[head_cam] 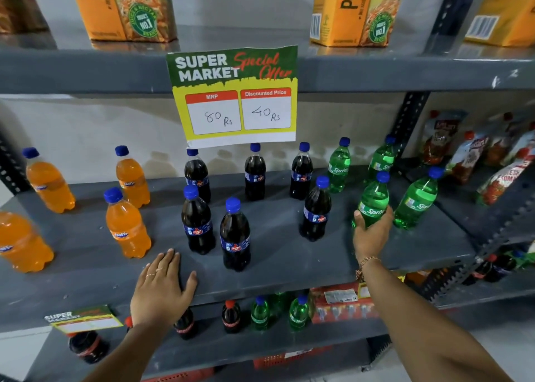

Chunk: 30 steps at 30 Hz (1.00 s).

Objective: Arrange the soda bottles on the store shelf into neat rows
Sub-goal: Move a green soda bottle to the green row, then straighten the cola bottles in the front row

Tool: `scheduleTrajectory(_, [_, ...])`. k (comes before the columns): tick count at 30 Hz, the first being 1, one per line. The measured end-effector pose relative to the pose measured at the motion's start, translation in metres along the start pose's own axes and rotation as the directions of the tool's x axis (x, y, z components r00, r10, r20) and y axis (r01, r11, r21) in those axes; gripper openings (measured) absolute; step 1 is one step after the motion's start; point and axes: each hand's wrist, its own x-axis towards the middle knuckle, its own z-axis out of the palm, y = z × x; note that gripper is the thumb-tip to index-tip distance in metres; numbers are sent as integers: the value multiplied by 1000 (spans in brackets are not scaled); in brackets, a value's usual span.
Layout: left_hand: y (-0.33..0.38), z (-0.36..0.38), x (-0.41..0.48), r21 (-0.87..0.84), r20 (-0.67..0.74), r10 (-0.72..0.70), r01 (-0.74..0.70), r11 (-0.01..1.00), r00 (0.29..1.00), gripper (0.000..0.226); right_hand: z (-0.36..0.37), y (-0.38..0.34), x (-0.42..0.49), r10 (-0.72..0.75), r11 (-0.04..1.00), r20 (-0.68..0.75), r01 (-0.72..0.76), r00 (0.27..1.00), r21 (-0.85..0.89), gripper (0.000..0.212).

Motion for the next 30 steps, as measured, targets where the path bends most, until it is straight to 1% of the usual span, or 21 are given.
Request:
scheduleTrajectory(3, [1,-1,0,1,-3,-3,3,1000,1000,88,0,4,4,-3,1000,37,2,999,6,72])
scheduleTrajectory(5, [1,-2,0,-3,1,-5,5,1000,1000,88,1,5,0,40,998,50,-42,998,46,78])
scheduleTrajectory(7, [2,-2,-1,-6,4,-7,7,1000,1000,88,0,1,-17,66,991,10,-67,998,113,77])
scheduleTrajectory(9, [2,-2,-1,-6,5,-7,7,1000,1000,88,3,-10,-46,22,988,-61,-13,998,156,67])
scheduleTrajectory(10, [2,-2,-1,-8,5,-7,7,1000,1000,88,7,-18,-65,-30,985,-93,45,995,167,66])
scheduleTrajectory(11, [2,-3,-1,-10,6,-7,7,1000,1000,89,12,-26,-85,-92,978,-82,106,992,180,69])
scheduleTrajectory(12, [2,-3,-1,-15,9,-7,7,1000,1000,89,17,-33,-105,-162,966,-34,166,986,197,72])
scheduleTrajectory(13, [2,-3,-1,-20,11,-6,6,1000,1000,89,23,-39,-124,-227,953,53,211,972,219,73])
scheduleTrajectory(14, [2,-4,-1,-26,12,-5,6,1000,1000,89,29,-46,-141,-275,942,175,229,945,244,71])
scheduleTrajectory(15, [2,-4,-1,-29,13,-4,4,1000,1000,90,35,-52,-155,-298,938,306,217,904,271,69])
scheduleTrajectory(17, [1,-5,-2,-29,21,3,-2,1000,1000,91,48,-61,-177,-291,951,530,179,796,253,75])
scheduleTrajectory(18, [2,-4,-1,-27,26,6,-6,1000,1000,92,54,-63,-183,-281,959,589,197,758,204,81])
scheduleTrajectory(19, [0,-4,-1,-25,27,8,-7,1000,1000,92,61,-65,-187,-260,966,623,204,738,162,84])
scheduleTrajectory(20, [1,-4,-1,-23,28,10,-10,1000,1000,93,66,-65,-189,-232,973,637,190,735,135,82])
scheduleTrajectory(22, [0,-3,-1,-25,27,15,-14,1000,1000,92,73,-63,-189,-191,982,647,143,738,127,67])
scheduleTrajectory(24, [-1,-3,-1,-40,24,19,-18,999,1000,92,75,-62,-186,-164,986,648,107,744,126,59])
scheduleTrajectory(26, [-1,-4,-1,-49,16,22,-21,999,1000,91,73,-63,-180,-114,991,638,39,761,131,55])
scheduleTrajectory(28, [1,-5,-1,-59,19,18,-17,998,1000,89,72,-62,-169,-62,989,605,-33,794,144,53])
scheduleTrajectory(30, [3,-6,-1,-91,23,2,0,996,1000,79,73,-60,-156,-28,987,564,-66,825,145,51])
